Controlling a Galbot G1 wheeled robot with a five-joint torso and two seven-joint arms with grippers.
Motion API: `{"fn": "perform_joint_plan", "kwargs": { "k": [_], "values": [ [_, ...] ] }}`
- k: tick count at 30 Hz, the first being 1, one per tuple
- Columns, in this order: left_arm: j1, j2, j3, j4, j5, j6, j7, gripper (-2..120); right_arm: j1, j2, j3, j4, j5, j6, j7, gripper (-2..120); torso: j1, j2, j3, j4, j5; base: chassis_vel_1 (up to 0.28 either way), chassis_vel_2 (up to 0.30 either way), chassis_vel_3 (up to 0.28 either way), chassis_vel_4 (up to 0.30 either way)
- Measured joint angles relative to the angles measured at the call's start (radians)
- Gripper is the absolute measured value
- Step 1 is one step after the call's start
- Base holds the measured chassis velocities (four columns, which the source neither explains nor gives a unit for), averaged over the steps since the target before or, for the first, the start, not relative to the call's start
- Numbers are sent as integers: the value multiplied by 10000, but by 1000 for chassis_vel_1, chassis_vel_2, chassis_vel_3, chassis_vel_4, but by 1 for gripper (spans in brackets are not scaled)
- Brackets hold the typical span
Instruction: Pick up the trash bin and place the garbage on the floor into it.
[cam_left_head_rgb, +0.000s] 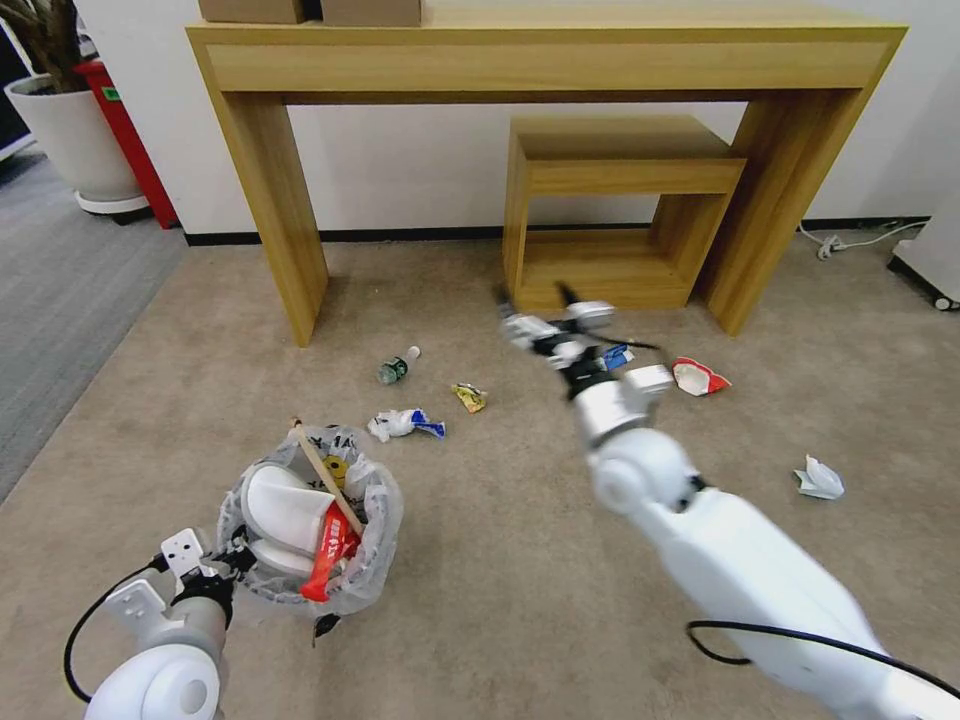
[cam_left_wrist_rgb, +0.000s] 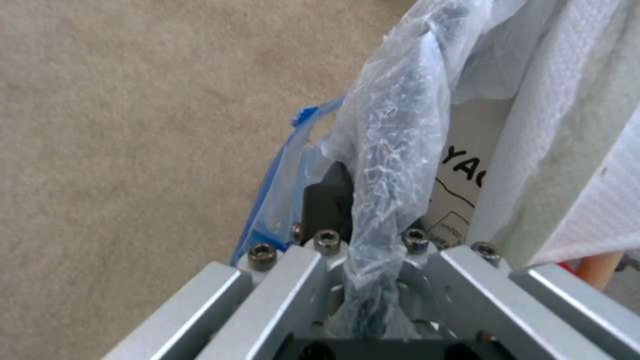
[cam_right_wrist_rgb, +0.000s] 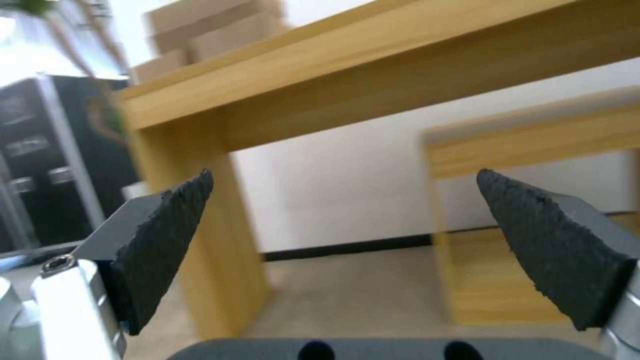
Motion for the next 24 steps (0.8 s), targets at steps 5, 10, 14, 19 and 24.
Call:
{"fn": "perform_joint_plan", "kwargs": {
  "k": [5, 10, 14, 19, 24],
  "values": [
    [93, 142, -109, -39, 203, -75, 93, 0, -1954, -784, 2554, 703, 442, -41, -476, 100, 0, 0, 0, -3, 3, 0, 0, 0, 0],
    [158, 259, -130, -137, 450, -133, 174, 0, -4478, -1095, 4842, 1295, -527, 249, -963, 100, 0, 0, -1, -4, 0, 0, 0, 0, 0],
    [198, 260, -86, -219, 600, -179, 247, 0, -5575, -779, 5202, 1324, -1587, 344, -569, 100, 0, 0, -1, -2, 0, 0, 0, 0, 0],
    [148, 270, -79, -204, 884, -259, 369, 0, -6126, -298, 5346, 1129, -2314, 343, -29, 100, 0, 0, -1, -1, -1, 0, 0, 0, 0],
    [159, 347, -119, -29, 893, -294, 374, 0, -6309, 54, 5470, 821, -2905, 429, 277, 100, 0, 0, 0, -1, -2, 0, 0, 0, 0]
  ]
}}
